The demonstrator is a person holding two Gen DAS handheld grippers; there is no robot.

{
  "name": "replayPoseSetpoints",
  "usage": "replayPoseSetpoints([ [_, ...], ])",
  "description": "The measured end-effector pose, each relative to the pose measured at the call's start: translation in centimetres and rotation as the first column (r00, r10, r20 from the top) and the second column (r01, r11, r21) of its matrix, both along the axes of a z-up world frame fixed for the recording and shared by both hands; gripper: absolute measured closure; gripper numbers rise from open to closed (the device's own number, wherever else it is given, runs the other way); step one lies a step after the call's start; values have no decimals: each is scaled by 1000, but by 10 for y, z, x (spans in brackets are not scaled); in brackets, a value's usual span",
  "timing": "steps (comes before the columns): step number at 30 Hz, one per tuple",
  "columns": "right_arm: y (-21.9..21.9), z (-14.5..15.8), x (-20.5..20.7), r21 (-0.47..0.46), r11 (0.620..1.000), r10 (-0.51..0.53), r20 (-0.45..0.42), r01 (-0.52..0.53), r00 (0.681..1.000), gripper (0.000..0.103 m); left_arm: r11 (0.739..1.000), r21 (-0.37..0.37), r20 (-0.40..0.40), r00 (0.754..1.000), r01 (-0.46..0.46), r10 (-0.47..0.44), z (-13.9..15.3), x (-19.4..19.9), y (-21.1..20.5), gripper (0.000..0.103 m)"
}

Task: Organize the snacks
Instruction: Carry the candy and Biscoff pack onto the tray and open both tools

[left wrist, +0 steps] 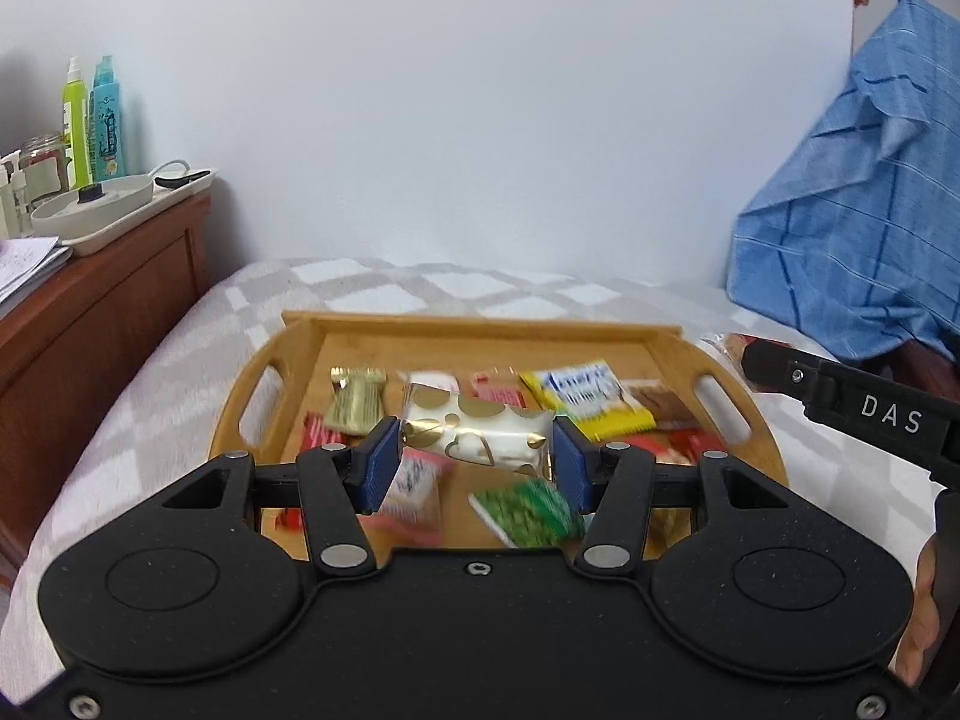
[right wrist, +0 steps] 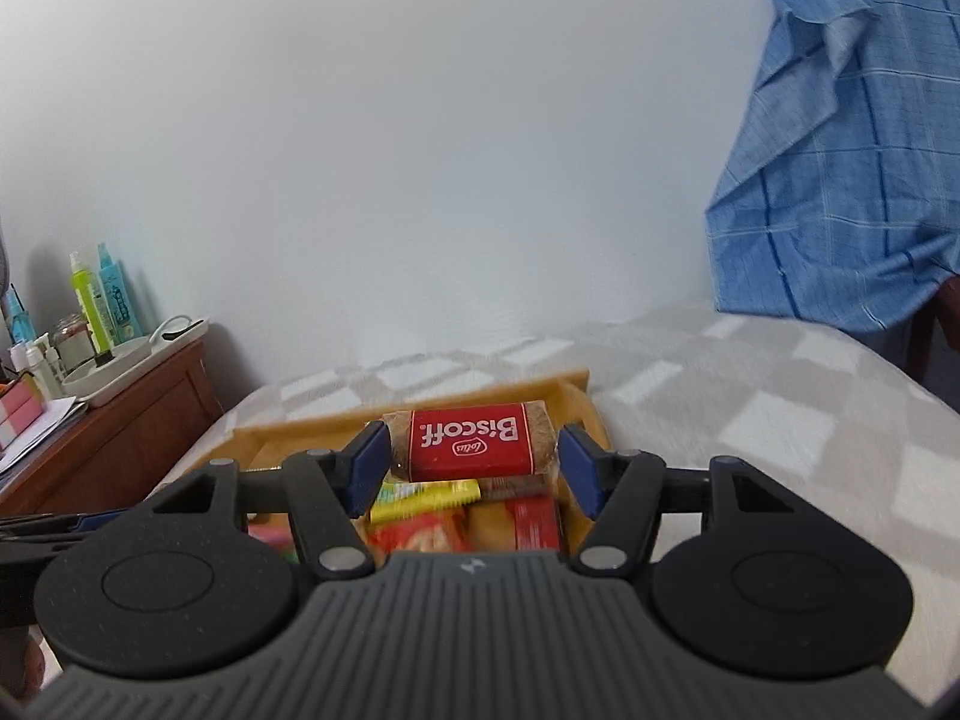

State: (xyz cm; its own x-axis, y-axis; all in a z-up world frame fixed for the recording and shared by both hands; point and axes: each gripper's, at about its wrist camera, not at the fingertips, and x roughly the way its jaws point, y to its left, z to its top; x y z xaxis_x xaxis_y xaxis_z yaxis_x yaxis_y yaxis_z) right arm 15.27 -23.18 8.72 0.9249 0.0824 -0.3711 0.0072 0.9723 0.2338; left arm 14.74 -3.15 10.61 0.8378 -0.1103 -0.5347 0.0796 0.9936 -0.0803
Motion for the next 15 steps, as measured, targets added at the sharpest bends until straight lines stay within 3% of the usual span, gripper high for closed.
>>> replayPoseSetpoints([
  [15, -5, -6, 81, 16, 1000, 18, -48, -17, 999, 39, 999, -38, -68, 997, -34, 31, -2, 98, 3, 51],
])
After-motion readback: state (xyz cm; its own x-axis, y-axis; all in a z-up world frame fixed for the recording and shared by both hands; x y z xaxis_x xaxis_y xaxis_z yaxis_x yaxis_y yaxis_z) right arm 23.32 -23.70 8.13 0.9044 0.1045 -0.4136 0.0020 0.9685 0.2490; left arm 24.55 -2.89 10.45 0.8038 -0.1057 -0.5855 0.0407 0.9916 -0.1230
